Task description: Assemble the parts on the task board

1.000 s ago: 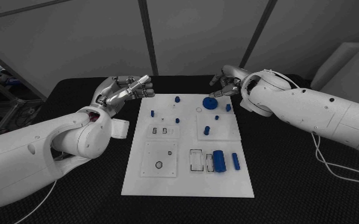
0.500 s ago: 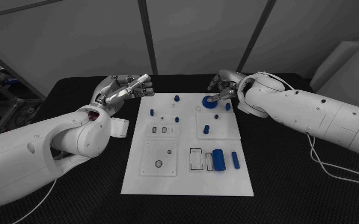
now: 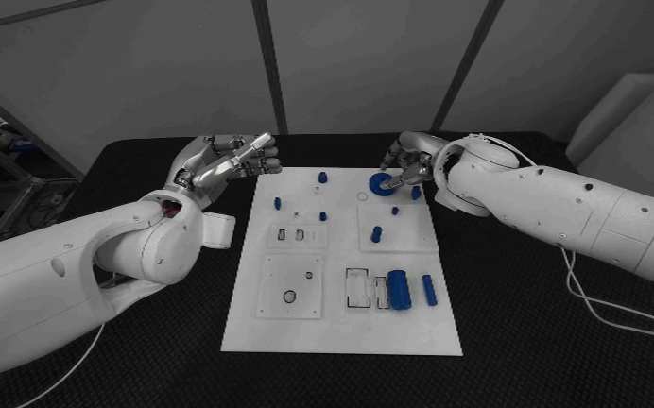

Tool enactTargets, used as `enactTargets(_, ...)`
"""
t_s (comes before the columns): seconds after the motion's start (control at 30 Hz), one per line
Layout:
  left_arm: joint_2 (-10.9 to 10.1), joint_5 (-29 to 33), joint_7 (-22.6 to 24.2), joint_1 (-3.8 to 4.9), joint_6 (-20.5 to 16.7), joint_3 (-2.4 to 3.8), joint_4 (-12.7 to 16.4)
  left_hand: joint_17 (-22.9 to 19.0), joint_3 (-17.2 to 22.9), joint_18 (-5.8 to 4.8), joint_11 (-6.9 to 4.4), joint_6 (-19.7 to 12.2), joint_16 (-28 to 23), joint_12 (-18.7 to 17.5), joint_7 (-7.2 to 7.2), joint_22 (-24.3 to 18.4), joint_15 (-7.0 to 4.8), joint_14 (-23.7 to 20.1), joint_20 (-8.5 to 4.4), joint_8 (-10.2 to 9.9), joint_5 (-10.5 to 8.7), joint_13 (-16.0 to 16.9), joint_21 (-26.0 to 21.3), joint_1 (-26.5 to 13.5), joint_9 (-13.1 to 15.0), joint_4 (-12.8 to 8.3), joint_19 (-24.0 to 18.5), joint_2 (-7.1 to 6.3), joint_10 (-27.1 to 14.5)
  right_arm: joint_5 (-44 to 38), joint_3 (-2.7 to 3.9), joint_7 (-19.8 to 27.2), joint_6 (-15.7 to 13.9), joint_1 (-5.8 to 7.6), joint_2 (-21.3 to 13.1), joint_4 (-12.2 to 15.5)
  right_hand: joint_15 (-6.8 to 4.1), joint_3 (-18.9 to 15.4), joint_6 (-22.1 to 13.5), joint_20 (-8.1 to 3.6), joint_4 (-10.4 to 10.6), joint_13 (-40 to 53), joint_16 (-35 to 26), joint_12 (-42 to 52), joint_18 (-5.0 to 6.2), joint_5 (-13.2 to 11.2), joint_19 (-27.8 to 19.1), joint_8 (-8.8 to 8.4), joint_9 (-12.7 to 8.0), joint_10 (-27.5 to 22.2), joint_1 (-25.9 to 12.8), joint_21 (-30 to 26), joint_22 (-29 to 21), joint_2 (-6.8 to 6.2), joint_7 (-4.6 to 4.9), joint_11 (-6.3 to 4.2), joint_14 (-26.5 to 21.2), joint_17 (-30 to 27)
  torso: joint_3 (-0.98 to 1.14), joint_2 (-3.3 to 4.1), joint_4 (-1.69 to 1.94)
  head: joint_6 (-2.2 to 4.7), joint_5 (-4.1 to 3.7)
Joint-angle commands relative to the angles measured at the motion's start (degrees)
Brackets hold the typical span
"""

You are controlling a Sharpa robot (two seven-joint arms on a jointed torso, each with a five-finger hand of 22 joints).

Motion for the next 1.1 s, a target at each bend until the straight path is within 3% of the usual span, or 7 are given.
enactTargets(0.03,0.02,-0.1,0.34,0.09,0.66,0.05,0.02,0.11,0.05,-1.29,0.15,0.1,-0.39,-0.38,0.23,-0.12,0.17,0.37,-0.01,-0.38,-0.18,0.04,-0.35,0.05,-0.08,-0.46,0.52,-0.18,0.01,-0.43,0.02,-0.05,1.16,0.0,-0.1,0.23,0.34,0.02,0.56,0.03,0.47,0.33,0.29,0.5,-0.92,0.31,0.47,0.51,0.09,0.46,0.6,0.39,0.12,0.08,-0.08,0.0,5.32,12.22,0.03,0.0,-0.05,0.02,0.02)
enactTargets(0.73,0.1,-0.1,0.31,0.08,0.7,0.05,-0.13,0.11,0.05,-1.29,0.15,0.1,-0.39,-0.38,0.23,-0.12,0.17,0.37,-0.01,-0.38,-0.18,0.04,-0.35,0.05,-0.08,-0.46,0.52,-0.18,0.01,-2.04,-0.01,-0.2,1.88,-0.58,0.33,-0.03,0.15,0.34,1.79,-0.12,0.21,2.04,0.47,1.96,-1.05,0.45,0.77,1.28,0.12,1.35,1.08,0.88,0.93,0.95,-0.34,-0.24,5.42,12.7,0.04,-0.01,0.01,-0.19,-0.05)
enactTargets(0.97,0.08,-0.1,0.29,0.08,0.7,0.05,-0.2,0.11,0.05,-1.29,0.15,0.1,-0.39,-0.38,0.23,-0.12,0.17,0.37,-0.01,-0.38,-0.18,0.04,-0.35,0.05,-0.08,-0.46,0.52,-0.18,0.01,-3.67,-0.02,-0.33,2.02,-0.73,0.38,-0.16,0.08,1.02,2.18,-0.22,-0.81,2.87,0.56,2.64,-1.12,0.51,0.89,1.35,-0.04,1.73,2.33,1.14,1.33,1.59,-0.36,-0.29,5.48,12.96,0.02,-0.02,0.01,-0.28,-0.04)
enactTargets(1.1,0.08,-0.1,0.27,0.08,0.7,0.05,-0.24,0.11,0.05,-1.29,0.15,0.1,-0.39,-0.38,0.23,-0.12,0.17,0.37,-0.01,-0.38,-0.18,0.04,-0.35,0.05,-0.08,-0.46,0.52,-0.18,0.01,-4.62,-0.03,-0.31,2.1,-0.77,0.37,-0.15,0.1,1.91,2.33,-0.22,-1.63,3.11,0.59,2.78,-1.15,-1.44,0.89,1.23,-0.24,1.72,3.1,1.28,1.52,1.81,-0.31,-0.26,5.49,13.05,0.05,0.02,-0.01,-0.28,-0.04)
